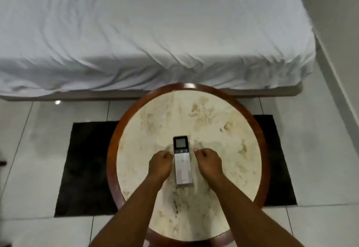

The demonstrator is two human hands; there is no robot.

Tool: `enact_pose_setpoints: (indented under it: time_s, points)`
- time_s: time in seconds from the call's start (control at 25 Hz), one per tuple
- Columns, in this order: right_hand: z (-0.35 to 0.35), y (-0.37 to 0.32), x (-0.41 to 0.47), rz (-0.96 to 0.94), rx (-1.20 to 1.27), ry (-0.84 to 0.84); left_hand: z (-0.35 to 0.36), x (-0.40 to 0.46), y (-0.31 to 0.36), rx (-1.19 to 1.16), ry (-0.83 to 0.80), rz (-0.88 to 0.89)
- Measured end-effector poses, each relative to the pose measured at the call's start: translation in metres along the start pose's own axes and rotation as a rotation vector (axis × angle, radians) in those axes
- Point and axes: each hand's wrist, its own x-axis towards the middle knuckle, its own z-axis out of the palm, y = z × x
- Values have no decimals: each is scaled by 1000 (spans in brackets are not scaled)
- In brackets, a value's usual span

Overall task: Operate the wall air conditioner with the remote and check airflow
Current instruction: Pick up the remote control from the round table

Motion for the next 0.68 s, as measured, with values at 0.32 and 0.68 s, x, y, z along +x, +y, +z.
enact_pose_setpoints:
  time_s: [0.32,0.68]
  points:
    - [60,27,39,28,-56,60,47,41,-40,-109,111,-21]
    - [43,21,13,171,361,-132,32,2,-17,-156,42,39]
